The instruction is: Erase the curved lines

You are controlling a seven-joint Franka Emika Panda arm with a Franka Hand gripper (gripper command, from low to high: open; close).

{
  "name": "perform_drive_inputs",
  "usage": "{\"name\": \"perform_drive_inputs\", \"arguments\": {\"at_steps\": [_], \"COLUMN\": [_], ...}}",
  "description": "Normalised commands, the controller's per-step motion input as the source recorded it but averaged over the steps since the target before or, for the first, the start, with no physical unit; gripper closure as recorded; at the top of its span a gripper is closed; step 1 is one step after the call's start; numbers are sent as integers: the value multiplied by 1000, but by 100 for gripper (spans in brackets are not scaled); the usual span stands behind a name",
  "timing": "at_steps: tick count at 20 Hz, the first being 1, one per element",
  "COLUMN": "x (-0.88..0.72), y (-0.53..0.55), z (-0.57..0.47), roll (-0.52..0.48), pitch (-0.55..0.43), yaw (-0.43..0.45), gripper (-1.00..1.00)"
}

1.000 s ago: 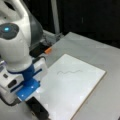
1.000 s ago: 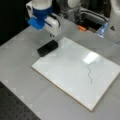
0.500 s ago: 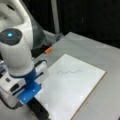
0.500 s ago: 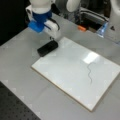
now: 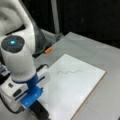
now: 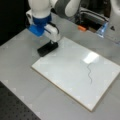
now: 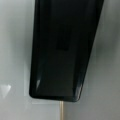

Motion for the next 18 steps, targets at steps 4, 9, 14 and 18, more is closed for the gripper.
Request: {"name": "perform_drive_inputs", "arguments": {"at_steps": [4,9,14,18], "x": [122,77,39,56], "y": [-48,-69,-80,-84], "z": [-4,-60,-104,-78], "roll": [152,105,72,74], "pitch": [49,16,-9,-57], "yaw": [-8,-16,-44,-54], "gripper": [-100,-100,-100,-100]}}
